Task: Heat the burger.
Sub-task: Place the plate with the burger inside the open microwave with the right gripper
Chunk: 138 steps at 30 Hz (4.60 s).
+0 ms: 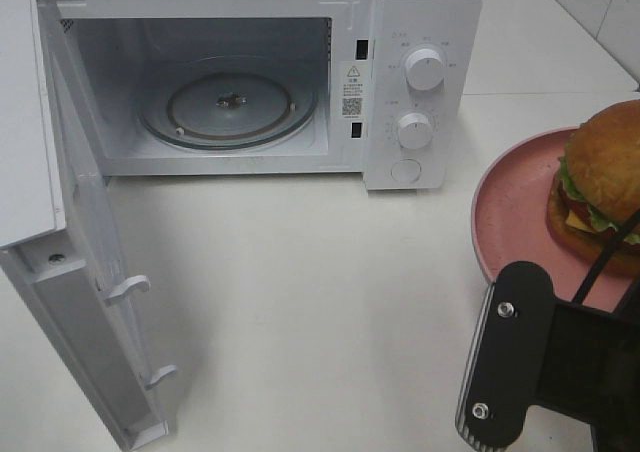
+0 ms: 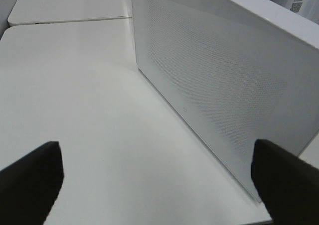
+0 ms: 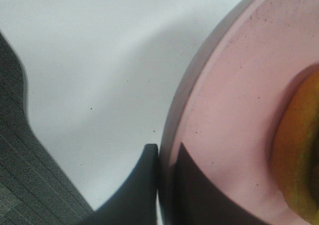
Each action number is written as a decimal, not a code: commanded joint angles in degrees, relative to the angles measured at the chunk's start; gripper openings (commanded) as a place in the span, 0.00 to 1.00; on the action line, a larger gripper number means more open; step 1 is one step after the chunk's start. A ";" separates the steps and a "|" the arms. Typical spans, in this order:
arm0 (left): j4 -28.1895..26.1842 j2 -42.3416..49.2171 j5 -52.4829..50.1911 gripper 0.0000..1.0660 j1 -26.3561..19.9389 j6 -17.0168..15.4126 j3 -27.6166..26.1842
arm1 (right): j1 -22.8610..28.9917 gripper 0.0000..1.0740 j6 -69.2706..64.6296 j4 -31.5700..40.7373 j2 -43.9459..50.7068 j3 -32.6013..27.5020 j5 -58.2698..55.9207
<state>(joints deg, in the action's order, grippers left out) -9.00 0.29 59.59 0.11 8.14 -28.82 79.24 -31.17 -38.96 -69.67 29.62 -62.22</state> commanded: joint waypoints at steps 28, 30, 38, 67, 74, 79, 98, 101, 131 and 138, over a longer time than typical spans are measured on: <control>-0.23 1.32 -0.11 0.88 -0.06 -0.06 0.11 | 0.29 0.00 18.85 -4.24 0.29 -0.11 13.12; -0.23 1.32 -0.11 0.88 -0.06 -0.06 0.11 | 0.29 0.00 19.25 -4.24 0.29 -0.11 13.58; -0.23 1.32 -0.11 0.88 -0.06 -0.06 0.11 | 0.29 0.00 23.20 -4.13 0.29 -0.11 17.59; -0.23 1.32 -0.11 0.88 -0.06 -0.06 0.11 | 0.29 0.00 38.79 -2.69 0.29 -0.11 22.40; -0.23 1.32 -0.11 0.88 -0.06 -0.06 0.11 | 0.29 0.00 38.79 -2.92 0.29 -0.11 22.92; -0.23 1.32 -0.11 0.88 -0.06 -0.06 0.11 | 0.29 0.00 41.71 -2.58 0.29 -0.11 24.47; -0.23 1.32 -0.11 0.88 -0.06 -0.06 0.11 | -5.10 0.00 53.57 2.12 0.29 -0.11 29.39; -0.23 1.32 -0.11 0.88 -0.06 -0.06 0.11 | -8.42 0.00 58.67 3.95 0.29 -0.06 30.88; -0.23 1.32 -0.11 0.88 -0.06 -0.06 0.11 | -27.79 0.00 95.34 27.85 0.29 4.35 35.35; -0.23 1.32 -0.11 0.88 -0.06 -0.06 0.11 | -29.28 0.00 102.62 33.69 0.29 4.87 35.75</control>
<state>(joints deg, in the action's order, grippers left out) -9.00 0.29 59.59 0.11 8.14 -28.82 50.31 69.67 -5.56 -69.90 33.52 -29.39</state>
